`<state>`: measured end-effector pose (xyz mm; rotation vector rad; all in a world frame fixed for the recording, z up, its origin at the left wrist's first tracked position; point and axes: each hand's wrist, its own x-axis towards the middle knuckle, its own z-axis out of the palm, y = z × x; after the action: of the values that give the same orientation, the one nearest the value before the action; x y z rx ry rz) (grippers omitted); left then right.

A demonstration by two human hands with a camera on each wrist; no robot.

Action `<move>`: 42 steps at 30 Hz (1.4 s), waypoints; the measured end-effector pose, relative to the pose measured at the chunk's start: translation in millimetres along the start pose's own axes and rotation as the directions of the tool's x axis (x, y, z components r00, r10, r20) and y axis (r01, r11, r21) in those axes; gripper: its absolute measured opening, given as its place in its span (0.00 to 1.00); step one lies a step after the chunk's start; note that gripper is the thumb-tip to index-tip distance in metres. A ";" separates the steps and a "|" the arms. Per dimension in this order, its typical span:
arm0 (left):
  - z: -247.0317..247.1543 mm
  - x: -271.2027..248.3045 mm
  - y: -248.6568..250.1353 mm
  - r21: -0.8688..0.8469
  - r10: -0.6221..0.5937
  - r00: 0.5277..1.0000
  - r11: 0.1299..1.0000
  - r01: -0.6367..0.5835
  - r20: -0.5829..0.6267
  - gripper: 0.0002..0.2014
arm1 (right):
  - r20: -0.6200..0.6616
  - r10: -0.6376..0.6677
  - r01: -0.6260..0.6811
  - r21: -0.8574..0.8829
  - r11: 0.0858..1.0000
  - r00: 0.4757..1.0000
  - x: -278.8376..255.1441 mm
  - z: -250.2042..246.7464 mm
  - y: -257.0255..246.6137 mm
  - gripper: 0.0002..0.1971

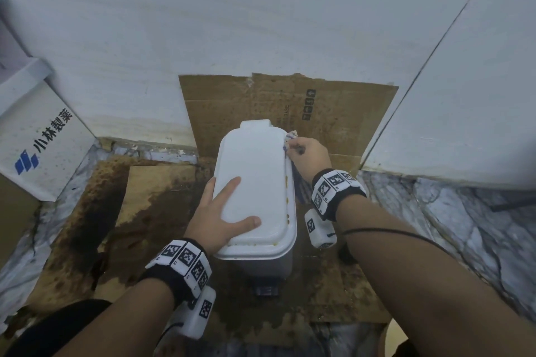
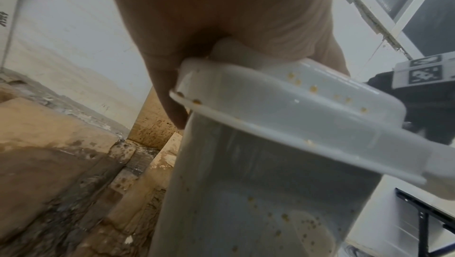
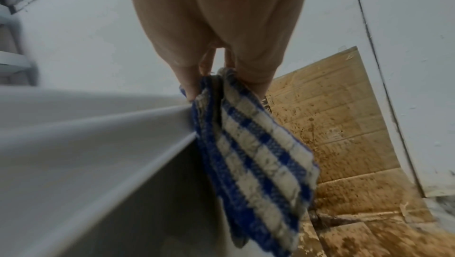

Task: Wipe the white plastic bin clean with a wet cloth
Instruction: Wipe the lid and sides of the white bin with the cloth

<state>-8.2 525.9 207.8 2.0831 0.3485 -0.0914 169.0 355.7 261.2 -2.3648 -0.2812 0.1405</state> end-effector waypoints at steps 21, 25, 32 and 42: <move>6.2 -0.8 -1.5 0.023 -0.014 0.999 1.000 0.015 -0.041 0.45 | 0.061 -0.101 0.106 -0.085 0.991 0.993 -112.9 -1.8 12.7 0.16; 9.7 -1.9 0.2 0.040 0.002 0.999 0.999 0.000 -0.051 0.45 | 0.054 -0.102 0.106 -0.086 0.991 0.993 -141.2 -3.6 18.3 0.17; 20.9 -0.6 8.0 0.055 -0.003 0.999 0.998 0.006 -0.048 0.45 | 0.041 -0.040 0.041 -0.040 0.998 0.998 -183.8 -6.6 33.0 0.14; 53.8 7.1 27.8 0.129 -0.002 0.999 0.992 0.007 -0.043 0.48 | -0.143 0.105 -0.095 0.076 0.993 0.984 -225.0 9.2 43.5 0.12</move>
<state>10.6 468.3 201.8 2.2152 0.3822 -0.0738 -44.0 276.7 229.0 -2.3076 -0.0854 0.0226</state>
